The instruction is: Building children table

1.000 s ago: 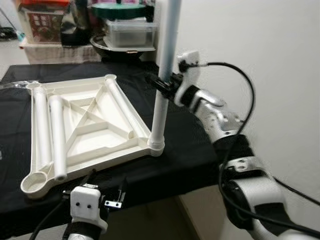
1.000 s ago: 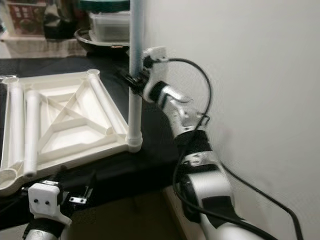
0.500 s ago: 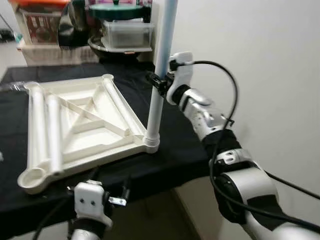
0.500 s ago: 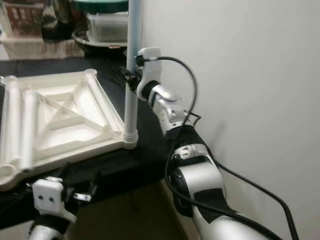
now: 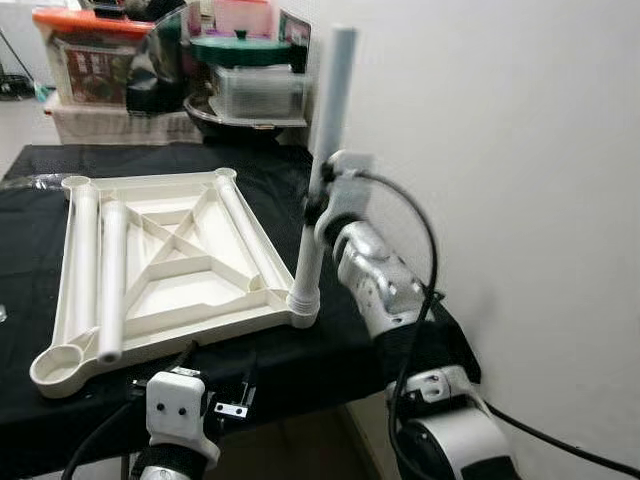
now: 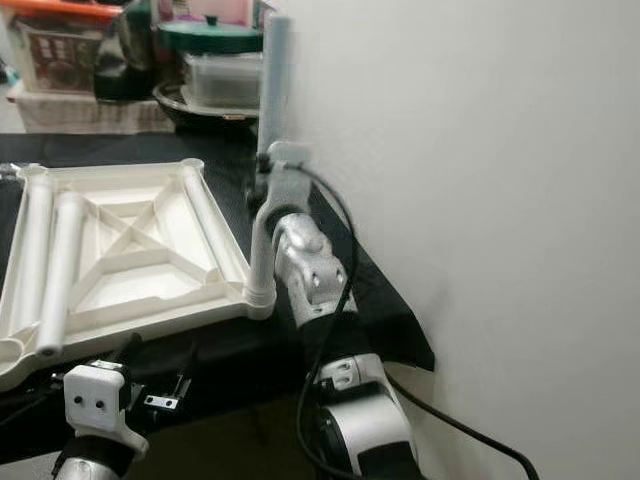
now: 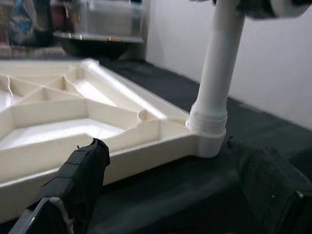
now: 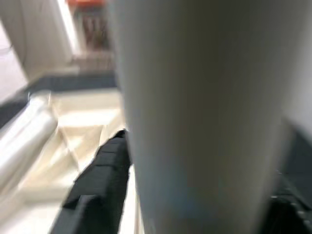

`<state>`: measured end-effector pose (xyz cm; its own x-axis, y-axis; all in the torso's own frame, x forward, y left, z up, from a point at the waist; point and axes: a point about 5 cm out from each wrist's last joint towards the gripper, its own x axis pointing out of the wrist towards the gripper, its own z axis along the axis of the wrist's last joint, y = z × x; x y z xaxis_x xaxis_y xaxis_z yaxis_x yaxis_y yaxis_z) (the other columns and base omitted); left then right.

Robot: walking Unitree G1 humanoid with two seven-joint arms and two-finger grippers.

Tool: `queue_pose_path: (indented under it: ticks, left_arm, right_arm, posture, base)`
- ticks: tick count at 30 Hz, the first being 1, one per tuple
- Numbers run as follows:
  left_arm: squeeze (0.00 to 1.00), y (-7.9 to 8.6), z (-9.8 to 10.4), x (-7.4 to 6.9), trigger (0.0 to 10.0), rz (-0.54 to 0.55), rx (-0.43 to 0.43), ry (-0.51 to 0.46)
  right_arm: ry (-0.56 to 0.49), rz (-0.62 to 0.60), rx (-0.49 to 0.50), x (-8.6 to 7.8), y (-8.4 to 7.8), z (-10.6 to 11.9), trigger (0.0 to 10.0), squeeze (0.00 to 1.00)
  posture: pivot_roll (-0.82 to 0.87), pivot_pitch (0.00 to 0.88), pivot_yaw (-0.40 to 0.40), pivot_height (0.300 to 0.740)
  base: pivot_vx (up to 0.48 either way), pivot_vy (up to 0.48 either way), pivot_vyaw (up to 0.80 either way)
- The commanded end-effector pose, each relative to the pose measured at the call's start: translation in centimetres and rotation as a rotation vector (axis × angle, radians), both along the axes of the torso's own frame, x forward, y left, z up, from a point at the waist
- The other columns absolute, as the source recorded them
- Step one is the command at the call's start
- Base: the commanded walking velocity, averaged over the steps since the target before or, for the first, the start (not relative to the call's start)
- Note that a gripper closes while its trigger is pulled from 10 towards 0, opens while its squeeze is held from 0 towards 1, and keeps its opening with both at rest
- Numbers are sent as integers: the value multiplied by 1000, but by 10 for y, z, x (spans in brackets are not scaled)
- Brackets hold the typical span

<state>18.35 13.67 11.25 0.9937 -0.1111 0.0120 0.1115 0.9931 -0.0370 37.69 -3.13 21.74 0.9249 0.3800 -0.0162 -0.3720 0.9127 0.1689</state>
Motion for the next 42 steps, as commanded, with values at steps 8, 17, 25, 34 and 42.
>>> queue_pose_path:
  ticks: [8, 17, 25, 34, 42]
  left_arm:
    - [0, -4, -5, 2, 10000, -16, -25, 23]
    - [0, -3, -4, 2, 10000, -19, -21, 24]
    - [0, -3, -5, 0, 10000, -28, -20, 29]
    - [0, -4, -6, -1, 10000, -33, -23, 36]
    - [0, -6, -6, 1, 10000, -40, -33, 38]
  right_arm:
    - [-218, 685, -5, -7, -14, 30, 10000, 0]
    - [-33, 653, -33, -3, -10, -6, 0, 0]
    - [181, -93, 11, 17, -37, -45, 0, 0]
    - [207, -185, 63, -10, -13, -45, 10000, 0]
    - [-66, 48, 89, 2, -17, 2, 10000, 1000]
  posture:
    - [142, 0, -140, 740]
    - [156, 0, -140, 740]
    - [148, 0, -130, 740]
    - [136, 0, -124, 740]
    - [139, 0, -137, 740]
  base:
    - [0, 0, 0]
    - [0, 0, 0]
    - [0, 0, 0]
    - [0, 0, 0]
    - [0, 0, 0]
